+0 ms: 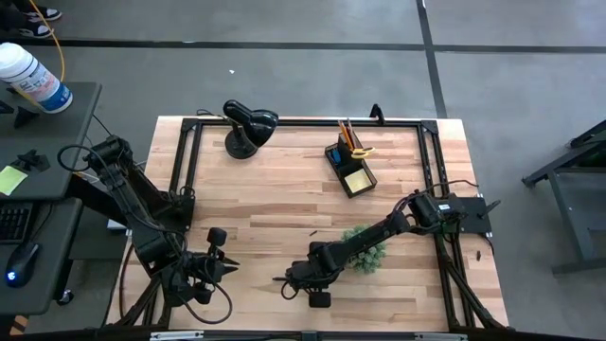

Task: Pick and place office supplies into organizer
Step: Put the black pen into the desk organizer

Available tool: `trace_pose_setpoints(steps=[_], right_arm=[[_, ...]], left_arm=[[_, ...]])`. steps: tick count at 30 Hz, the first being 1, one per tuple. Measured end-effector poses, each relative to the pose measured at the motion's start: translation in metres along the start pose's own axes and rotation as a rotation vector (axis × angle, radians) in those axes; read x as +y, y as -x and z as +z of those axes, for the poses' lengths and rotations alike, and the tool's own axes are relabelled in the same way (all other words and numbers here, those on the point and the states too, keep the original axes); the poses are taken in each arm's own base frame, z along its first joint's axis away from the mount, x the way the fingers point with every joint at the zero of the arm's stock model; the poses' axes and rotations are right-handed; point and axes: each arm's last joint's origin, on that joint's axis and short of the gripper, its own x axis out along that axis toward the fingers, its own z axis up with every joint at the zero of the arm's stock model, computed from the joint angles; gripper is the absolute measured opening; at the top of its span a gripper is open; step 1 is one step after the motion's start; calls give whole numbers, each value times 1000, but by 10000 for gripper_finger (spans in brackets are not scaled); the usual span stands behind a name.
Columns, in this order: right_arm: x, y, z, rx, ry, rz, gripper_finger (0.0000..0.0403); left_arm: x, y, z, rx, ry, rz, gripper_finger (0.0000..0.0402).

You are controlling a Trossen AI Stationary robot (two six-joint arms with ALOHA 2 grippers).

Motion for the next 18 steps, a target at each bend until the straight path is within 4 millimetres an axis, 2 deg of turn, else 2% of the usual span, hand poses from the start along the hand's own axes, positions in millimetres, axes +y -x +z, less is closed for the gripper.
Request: trace_pose_setpoints(steps=[18], right_arm=[[1, 2, 2, -18, 2, 12, 1]], left_arm=[[0, 0, 0, -3, 8, 3, 42]])
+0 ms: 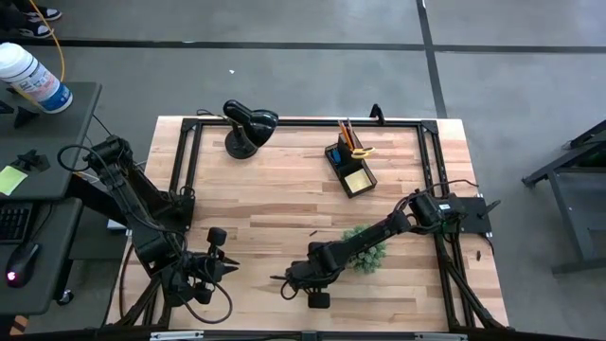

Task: Pick and place office supplies into organizer
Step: Put the black pen into the desk organizer

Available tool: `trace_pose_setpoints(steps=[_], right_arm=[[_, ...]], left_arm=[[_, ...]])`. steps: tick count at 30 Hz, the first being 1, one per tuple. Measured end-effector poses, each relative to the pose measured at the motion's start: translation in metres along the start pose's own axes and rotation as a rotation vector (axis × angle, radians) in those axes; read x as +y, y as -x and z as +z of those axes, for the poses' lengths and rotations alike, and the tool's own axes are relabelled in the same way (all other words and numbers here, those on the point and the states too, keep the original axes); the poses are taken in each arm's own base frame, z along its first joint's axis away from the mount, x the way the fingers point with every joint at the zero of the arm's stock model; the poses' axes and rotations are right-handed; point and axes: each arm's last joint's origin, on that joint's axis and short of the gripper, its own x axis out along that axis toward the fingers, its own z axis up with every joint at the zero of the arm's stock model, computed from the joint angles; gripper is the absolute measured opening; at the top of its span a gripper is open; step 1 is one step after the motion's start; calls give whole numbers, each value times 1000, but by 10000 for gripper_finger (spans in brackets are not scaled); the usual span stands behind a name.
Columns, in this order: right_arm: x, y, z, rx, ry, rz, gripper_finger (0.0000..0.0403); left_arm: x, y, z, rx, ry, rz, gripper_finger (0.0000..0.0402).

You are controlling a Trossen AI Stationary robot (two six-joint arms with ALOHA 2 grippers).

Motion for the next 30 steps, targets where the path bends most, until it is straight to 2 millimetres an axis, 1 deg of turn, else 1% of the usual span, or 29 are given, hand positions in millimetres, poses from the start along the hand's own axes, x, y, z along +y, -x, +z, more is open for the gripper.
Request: trace_pose_setpoints(steps=[15, 30], right_arm=[[1, -2, 2, -23, 4, 10, 4], [1, -5, 2, -19, 4, 20, 63]], left_arm=[[0, 0, 0, 0, 22, 0, 42], [0, 0, 0, 0, 21, 0, 42]])
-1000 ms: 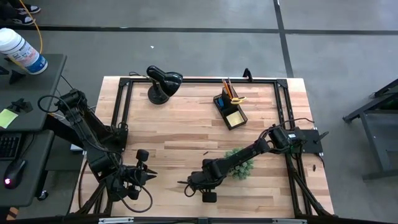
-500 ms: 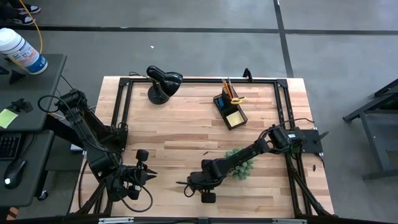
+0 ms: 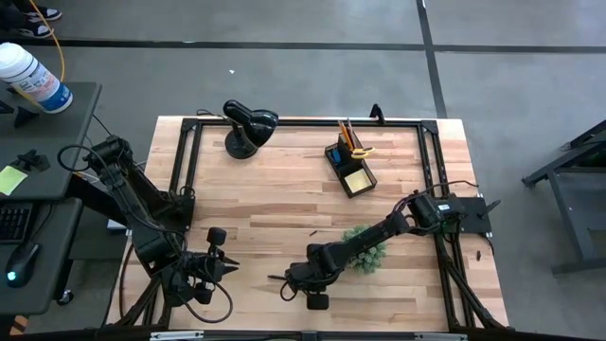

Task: Pick and place office supplies into organizer
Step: Put the black pen into the desk organizer

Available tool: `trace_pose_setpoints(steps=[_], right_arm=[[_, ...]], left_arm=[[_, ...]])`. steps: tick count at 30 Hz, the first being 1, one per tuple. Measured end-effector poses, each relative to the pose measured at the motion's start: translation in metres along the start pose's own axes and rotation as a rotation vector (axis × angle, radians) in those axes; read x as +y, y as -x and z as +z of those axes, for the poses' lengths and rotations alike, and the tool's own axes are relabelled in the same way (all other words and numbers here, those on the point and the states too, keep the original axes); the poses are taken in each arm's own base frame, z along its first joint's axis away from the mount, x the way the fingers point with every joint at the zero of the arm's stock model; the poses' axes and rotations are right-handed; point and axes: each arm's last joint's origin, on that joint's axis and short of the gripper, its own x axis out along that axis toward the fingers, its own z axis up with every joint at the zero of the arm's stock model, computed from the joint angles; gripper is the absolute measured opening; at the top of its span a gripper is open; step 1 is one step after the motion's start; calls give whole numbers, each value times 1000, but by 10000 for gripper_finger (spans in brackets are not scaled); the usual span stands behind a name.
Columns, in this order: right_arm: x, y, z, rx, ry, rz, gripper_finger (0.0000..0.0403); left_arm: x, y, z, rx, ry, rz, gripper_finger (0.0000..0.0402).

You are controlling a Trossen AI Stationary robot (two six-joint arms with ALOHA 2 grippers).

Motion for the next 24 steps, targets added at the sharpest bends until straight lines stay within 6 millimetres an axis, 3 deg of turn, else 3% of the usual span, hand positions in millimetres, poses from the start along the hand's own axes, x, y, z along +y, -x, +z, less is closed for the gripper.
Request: trace_pose_setpoints(steps=[14, 24], right_arm=[[2, -8, 5, -32, -48, 38, 57], [6, -20, 1, 15, -66, 77, 17]], left_arm=[[0, 0, 0, -4, -2, 11, 42], [1, 0, 0, -4, -3, 11, 42]])
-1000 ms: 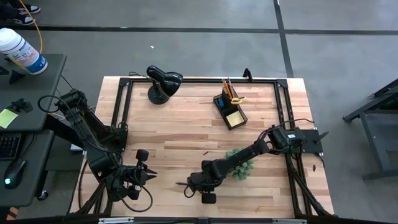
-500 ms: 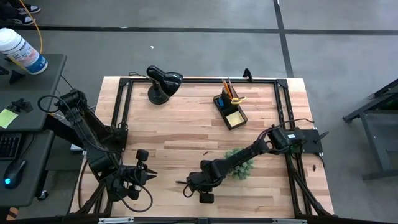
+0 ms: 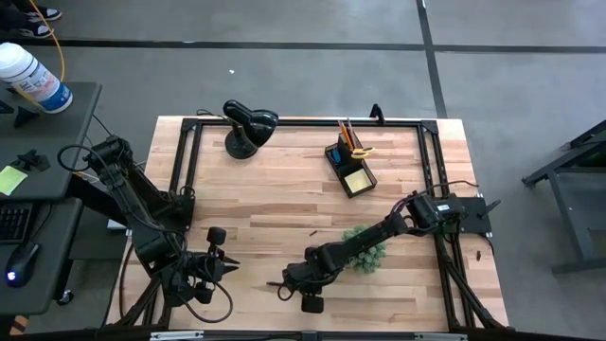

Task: Pick and place office supplies into organizer
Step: Put the black pen into the desk organizer

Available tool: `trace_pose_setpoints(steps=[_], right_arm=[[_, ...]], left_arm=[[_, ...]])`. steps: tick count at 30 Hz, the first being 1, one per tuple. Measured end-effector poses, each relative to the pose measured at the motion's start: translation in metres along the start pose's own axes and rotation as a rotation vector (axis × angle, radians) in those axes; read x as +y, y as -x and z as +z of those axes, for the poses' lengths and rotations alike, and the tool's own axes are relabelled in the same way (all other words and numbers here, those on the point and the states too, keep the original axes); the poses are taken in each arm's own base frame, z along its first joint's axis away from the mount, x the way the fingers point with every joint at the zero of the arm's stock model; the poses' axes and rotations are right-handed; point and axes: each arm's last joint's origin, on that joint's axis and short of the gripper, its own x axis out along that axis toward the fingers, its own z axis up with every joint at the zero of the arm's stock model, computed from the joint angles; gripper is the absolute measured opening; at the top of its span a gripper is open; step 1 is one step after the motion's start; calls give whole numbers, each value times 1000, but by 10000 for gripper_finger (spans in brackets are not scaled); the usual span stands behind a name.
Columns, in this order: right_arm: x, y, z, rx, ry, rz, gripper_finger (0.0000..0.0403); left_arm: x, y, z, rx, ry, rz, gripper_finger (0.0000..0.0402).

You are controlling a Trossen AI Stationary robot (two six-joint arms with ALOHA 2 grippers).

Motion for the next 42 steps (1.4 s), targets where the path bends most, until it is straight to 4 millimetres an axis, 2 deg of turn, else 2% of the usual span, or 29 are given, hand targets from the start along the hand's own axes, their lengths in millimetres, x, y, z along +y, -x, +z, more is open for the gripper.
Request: trace_pose_setpoints(steps=[4, 12, 26, 30, 34, 42], right_arm=[[1, 6, 0, -3, 4, -2, 14], [3, 30, -5, -18, 15, -71, 1], [3, 34, -4, -35, -6, -84, 1], [1, 43, 6, -86, 25, -79, 12], [-9, 53, 22, -165, 41, -126, 29], [-28, 62, 47, -290, 8, -37, 64]], left_arm=[[0, 0, 0, 1, -1, 0, 42], [0, 0, 0, 3, -3, 3, 42], [1, 0, 0, -2, -4, 16, 42], [1, 0, 0, -4, -4, 19, 42], [1, 0, 0, -8, -3, 26, 42], [1, 0, 0, -8, -3, 26, 42]])
